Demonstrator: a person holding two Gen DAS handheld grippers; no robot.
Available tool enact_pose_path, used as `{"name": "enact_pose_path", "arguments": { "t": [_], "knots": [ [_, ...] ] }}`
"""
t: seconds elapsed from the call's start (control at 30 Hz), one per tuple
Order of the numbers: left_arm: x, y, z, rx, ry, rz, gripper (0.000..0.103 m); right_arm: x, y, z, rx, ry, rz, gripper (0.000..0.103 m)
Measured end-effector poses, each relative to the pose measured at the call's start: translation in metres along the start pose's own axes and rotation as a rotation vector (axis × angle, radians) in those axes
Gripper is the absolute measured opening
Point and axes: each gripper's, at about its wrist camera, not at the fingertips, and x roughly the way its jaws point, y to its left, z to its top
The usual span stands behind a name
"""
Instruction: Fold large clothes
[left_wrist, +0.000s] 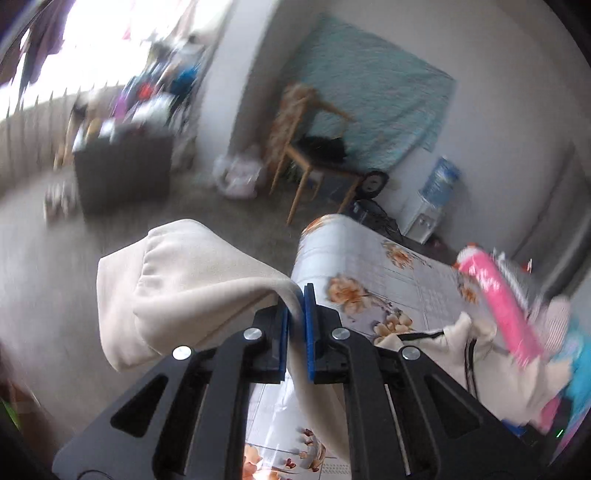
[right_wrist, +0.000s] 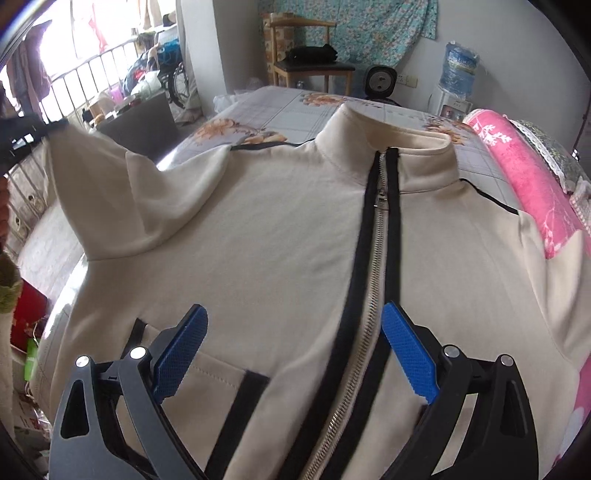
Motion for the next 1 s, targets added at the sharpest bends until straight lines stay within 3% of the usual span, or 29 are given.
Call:
{"name": "enact_pose_path", "arguments": {
  "t": [0.1,0.2,0.23,0.33,0.37,0.43,0.5,0.6,0.77,0.9,1.0],
  "knots": [
    [-0.035,-0.093,-0.014,0.33,-0.053,-0.012,0.007,-0.015,-0.013,-0.009,0.036,-0.014,-0.015,0.093],
    [-0.038,-0.144,-0.053,0.433,0.049,-0.085,0.008,-0.03,-0.028,-0.021,0.067,-0.02,-0.037,0.093],
    [-0.036,-0.152,-0.069,0.429,0.1,-0.117,0.01,-0.034,-0.033,-0.025,0.075,-0.021,-0.046,0.093],
    [-0.009,-0.16,-0.133,0.386,0.303,-0.188,0.029,-0.041,-0.049,-0.038,0.107,-0.007,-0.078,0.093],
    [0.0,-0.159,-0.149,0.369,0.351,-0.198,0.036,-0.041,-0.054,-0.044,0.118,0.007,-0.087,0.093],
    [0.013,-0.15,-0.179,0.337,0.427,-0.179,0.04,-0.038,-0.06,-0.052,0.13,0.036,-0.1,0.093],
    [0.01,-0.14,-0.189,0.297,0.44,-0.186,0.048,-0.03,-0.063,-0.058,0.12,0.082,-0.127,0.093],
    [-0.005,-0.121,-0.189,0.22,0.406,-0.253,0.063,-0.016,-0.063,-0.064,0.111,0.121,-0.138,0.093],
    [-0.012,-0.105,-0.195,0.153,0.397,-0.249,0.067,0.004,-0.067,-0.067,0.143,0.153,-0.181,0.097],
    [-0.002,-0.103,-0.208,0.142,0.434,-0.216,0.068,0.005,-0.077,-0.072,0.194,0.132,-0.133,0.097],
    [-0.001,-0.1,-0.211,0.125,0.432,-0.237,0.077,0.004,-0.074,-0.072,0.147,0.157,-0.122,0.097]
  ]
}}
